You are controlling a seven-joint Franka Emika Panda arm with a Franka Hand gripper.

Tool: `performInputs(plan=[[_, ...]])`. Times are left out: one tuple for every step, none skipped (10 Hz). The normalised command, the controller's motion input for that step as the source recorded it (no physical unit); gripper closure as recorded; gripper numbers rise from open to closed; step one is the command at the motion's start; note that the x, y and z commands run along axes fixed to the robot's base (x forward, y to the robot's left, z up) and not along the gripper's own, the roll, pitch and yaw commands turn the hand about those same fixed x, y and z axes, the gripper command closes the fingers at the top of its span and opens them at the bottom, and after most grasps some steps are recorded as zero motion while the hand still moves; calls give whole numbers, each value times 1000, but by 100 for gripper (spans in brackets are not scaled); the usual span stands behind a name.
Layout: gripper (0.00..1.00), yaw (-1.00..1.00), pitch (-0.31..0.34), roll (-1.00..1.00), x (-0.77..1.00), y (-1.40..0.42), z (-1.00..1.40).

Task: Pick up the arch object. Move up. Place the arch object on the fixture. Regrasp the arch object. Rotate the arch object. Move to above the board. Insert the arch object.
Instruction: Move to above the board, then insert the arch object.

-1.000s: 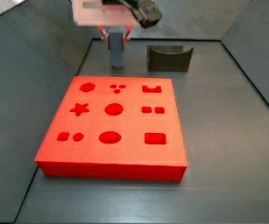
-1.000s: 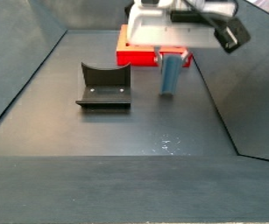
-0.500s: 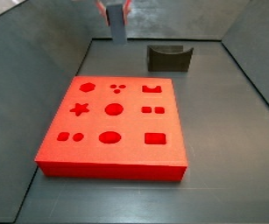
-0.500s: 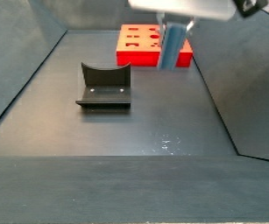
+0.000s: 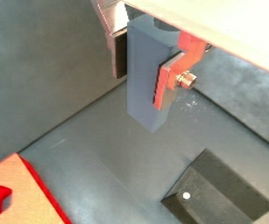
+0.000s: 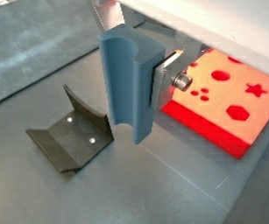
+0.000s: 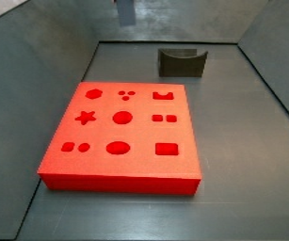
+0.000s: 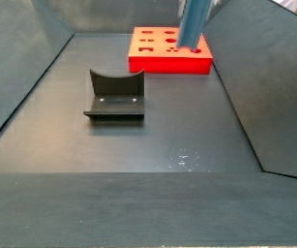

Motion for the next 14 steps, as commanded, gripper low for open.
performInputs(plan=[[100, 11, 91, -26, 15, -15, 285], [100, -109, 776, 68, 221, -1000, 457], [100, -74, 735, 83, 233, -1000, 428], [100, -29, 663, 110, 244, -1000, 439], [100, -14, 437, 67, 263, -1000, 428], [100, 7, 263, 44, 262, -1000, 425], [100, 13, 189, 24, 263, -1000, 435], [100, 10, 157, 9, 272, -1000, 435], [100, 13, 136, 9, 301, -1000, 426], [100, 10, 136, 12, 315, -1000, 427], [100, 16, 131, 8, 311, -860, 366], [100, 15, 125, 15, 241, -620, 265], [100, 10, 115, 28, 153, -303, 134], [100, 0, 199, 0, 580, 91, -871]])
